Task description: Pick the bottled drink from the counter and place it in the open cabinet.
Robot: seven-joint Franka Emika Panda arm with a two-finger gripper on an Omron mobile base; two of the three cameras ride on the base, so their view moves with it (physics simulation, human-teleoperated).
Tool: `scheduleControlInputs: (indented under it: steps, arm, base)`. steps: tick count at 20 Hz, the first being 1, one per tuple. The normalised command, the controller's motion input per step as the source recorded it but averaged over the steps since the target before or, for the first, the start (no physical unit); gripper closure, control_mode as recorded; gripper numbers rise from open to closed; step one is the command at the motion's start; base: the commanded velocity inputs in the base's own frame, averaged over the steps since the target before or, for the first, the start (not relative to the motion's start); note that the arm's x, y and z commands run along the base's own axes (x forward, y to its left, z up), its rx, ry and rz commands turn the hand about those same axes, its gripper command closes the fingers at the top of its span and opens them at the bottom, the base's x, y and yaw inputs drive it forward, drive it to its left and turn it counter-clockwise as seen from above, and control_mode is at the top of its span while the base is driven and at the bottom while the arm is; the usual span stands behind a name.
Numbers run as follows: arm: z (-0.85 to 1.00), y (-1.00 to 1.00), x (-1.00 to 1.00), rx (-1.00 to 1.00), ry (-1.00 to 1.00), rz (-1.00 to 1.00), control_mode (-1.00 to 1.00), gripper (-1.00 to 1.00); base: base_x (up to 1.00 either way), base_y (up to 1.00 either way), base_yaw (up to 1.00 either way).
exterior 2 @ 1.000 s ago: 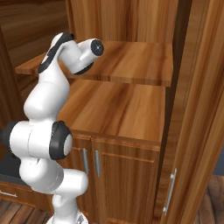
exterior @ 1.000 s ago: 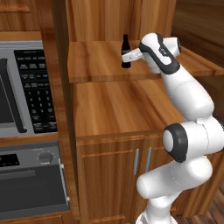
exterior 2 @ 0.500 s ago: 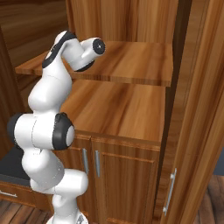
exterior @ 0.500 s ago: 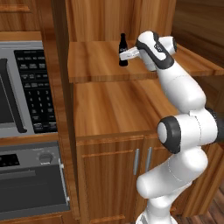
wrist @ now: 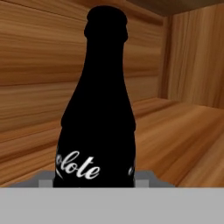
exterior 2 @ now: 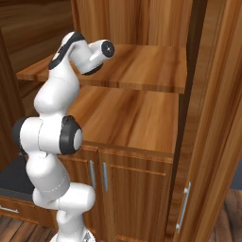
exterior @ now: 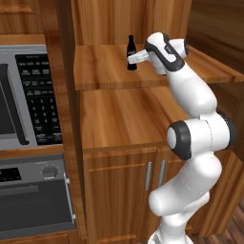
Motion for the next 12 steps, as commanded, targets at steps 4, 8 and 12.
scheduleControlInputs:
  steps: [4, 8, 12]
  arm:
    - [-0.31, 0.12, 0.32, 0.00, -0.08, 0.00, -1.00, 1.00]
    - [-0.29, 0.12, 0.34, 0.00, -0.06, 0.00, -1.00, 1.00]
    - [-0.28, 0.07, 0.34, 0.00, 0.00, 0.00, -1.00, 1.00]
  base:
    - [0.00, 0.00, 0.00]
    - [0.00, 0.00, 0.00]
    - [0.00, 0.00, 0.00]
